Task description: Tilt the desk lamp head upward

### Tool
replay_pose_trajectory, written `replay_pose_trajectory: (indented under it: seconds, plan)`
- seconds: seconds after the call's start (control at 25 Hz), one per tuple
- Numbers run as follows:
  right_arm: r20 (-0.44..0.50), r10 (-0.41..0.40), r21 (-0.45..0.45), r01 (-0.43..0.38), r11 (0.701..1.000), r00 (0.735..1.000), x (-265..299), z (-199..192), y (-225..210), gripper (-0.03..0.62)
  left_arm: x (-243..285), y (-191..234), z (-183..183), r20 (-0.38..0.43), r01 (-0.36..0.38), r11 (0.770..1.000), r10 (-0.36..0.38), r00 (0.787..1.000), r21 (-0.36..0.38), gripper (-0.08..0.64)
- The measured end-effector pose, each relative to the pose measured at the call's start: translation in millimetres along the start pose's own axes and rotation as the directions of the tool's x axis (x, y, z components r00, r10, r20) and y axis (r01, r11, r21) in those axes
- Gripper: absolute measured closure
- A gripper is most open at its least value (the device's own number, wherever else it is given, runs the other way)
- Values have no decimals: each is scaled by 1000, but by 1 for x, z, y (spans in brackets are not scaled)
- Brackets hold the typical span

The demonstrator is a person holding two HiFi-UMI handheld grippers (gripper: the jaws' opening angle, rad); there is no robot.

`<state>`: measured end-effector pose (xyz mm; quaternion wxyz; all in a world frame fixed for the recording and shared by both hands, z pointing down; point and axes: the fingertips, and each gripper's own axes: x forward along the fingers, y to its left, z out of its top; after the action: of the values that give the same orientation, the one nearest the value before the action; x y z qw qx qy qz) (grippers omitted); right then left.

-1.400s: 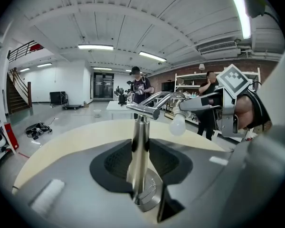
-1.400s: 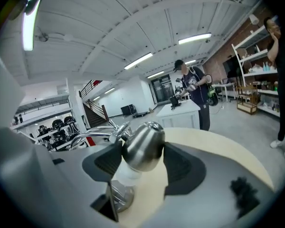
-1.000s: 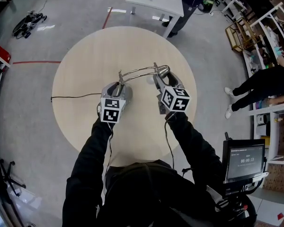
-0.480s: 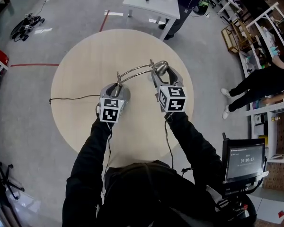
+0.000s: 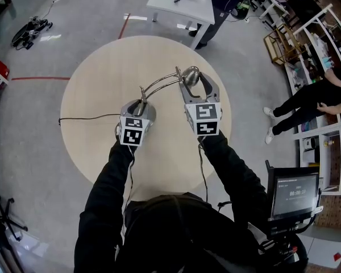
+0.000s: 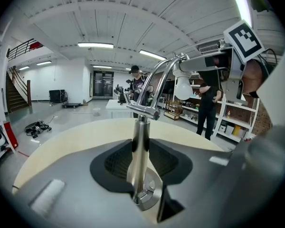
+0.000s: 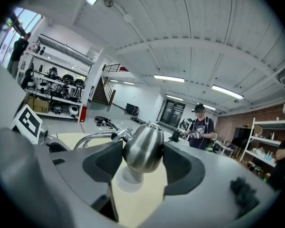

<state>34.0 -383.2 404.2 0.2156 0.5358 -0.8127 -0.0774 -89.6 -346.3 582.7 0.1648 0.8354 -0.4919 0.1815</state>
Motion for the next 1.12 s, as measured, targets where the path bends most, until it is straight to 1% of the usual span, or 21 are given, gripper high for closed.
replay_pose_trajectory:
  seconds: [0.16,0.32,0.6,0.72,0.8,0.92,1.0,1.08,1.12]
  plan:
    - [26,0,-72,2,997,1000,-11,15,11,314,-9,-3,-4,4,0,1000,0,1000,-4,443]
    - [47,5,-134,1,991,999,-11,26,15,316,-10,-4,1,14,8,1000,-7,1000,-16,442]
    - [56,15,-190,-4,982,998,-10,41,21,316,-11,1,5,60,14,998,-10,998,-64,440]
    - [63,13,-219,1,976,998,-11,44,22,317,-8,0,5,81,18,997,-12,997,-72,439]
    - [69,12,-255,6,967,998,-12,48,24,318,-7,-2,6,78,24,997,-18,997,-71,437]
    - [71,10,-328,14,945,997,-13,56,28,318,-8,-2,9,91,30,997,-23,996,-72,436]
    - [73,14,-358,13,933,997,-14,59,31,318,-11,-5,10,107,55,996,-47,993,-74,429]
    - [73,24,-377,6,926,997,-13,61,34,318,-20,-5,12,126,81,994,-72,989,-68,383]
    - [72,28,-384,1,923,997,-13,61,35,318,-28,-4,17,147,87,994,-76,986,-65,376]
